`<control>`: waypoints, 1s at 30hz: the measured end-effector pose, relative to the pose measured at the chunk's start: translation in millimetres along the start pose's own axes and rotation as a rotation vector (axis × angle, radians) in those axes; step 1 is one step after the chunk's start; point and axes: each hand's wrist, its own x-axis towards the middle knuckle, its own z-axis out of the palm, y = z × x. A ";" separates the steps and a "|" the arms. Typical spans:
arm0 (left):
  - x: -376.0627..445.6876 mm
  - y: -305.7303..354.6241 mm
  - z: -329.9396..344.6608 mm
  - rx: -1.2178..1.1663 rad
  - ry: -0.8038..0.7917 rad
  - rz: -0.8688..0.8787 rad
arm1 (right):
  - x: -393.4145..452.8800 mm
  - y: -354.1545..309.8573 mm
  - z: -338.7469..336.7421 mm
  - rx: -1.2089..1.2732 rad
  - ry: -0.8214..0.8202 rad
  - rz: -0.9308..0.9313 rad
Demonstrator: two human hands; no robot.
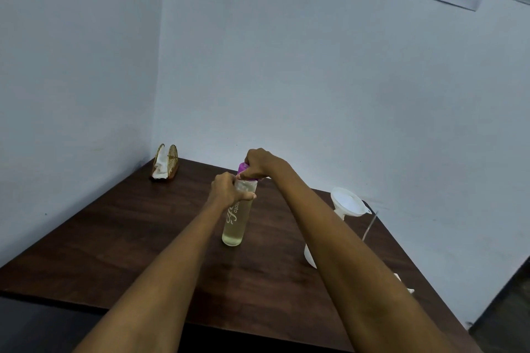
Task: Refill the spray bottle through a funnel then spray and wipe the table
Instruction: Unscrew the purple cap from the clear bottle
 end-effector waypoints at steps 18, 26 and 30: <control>4.5 2.1 0.3 0.027 -0.063 -0.002 | 7.4 0.5 41.1 -0.307 0.409 -0.087; 9.2 -2.2 2.1 0.013 -0.054 0.027 | 18.2 13.5 48.0 -0.229 0.489 -0.142; 10.3 -5.3 2.3 0.017 -0.058 0.067 | 17.0 18.7 50.2 -0.172 0.526 -0.181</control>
